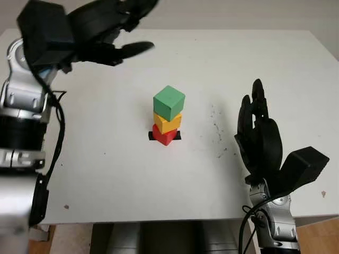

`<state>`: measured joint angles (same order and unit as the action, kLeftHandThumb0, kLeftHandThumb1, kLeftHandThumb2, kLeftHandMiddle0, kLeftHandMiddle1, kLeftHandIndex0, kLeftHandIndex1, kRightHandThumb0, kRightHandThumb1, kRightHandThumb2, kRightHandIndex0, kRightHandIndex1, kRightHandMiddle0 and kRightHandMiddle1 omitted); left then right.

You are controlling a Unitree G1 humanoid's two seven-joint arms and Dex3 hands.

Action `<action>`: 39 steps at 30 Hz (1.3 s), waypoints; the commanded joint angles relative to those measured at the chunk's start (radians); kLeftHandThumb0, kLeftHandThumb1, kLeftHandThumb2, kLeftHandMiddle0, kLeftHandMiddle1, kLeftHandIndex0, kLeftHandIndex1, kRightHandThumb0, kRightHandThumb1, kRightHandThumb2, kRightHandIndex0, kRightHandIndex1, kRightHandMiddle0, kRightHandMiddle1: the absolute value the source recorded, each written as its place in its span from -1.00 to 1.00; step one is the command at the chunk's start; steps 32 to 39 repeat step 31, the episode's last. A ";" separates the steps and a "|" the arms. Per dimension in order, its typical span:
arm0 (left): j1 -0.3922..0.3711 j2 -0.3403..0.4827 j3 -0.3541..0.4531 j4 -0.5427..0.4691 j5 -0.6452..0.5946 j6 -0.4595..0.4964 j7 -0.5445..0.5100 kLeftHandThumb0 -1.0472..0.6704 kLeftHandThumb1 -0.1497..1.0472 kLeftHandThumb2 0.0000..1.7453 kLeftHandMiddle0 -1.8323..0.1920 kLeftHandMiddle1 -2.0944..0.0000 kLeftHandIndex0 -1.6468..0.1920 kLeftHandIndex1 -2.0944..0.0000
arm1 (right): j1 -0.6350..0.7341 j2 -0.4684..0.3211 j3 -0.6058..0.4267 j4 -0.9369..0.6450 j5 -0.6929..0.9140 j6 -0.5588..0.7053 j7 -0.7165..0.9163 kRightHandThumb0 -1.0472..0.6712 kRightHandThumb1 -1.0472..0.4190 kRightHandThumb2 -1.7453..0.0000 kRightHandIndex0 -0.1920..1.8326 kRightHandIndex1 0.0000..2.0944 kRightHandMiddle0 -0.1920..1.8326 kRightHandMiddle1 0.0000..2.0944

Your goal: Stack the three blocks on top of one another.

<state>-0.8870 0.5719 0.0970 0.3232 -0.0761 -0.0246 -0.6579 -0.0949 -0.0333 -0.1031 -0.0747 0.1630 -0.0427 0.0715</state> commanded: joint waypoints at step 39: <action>0.663 -0.262 0.119 -0.069 -0.125 -0.200 0.286 -0.80 1.00 -0.30 1.00 1.00 1.00 1.00 | -0.097 -0.063 -0.024 0.048 -0.010 0.034 0.048 -0.79 -1.00 0.31 -1.00 -1.00 -1.00 -1.00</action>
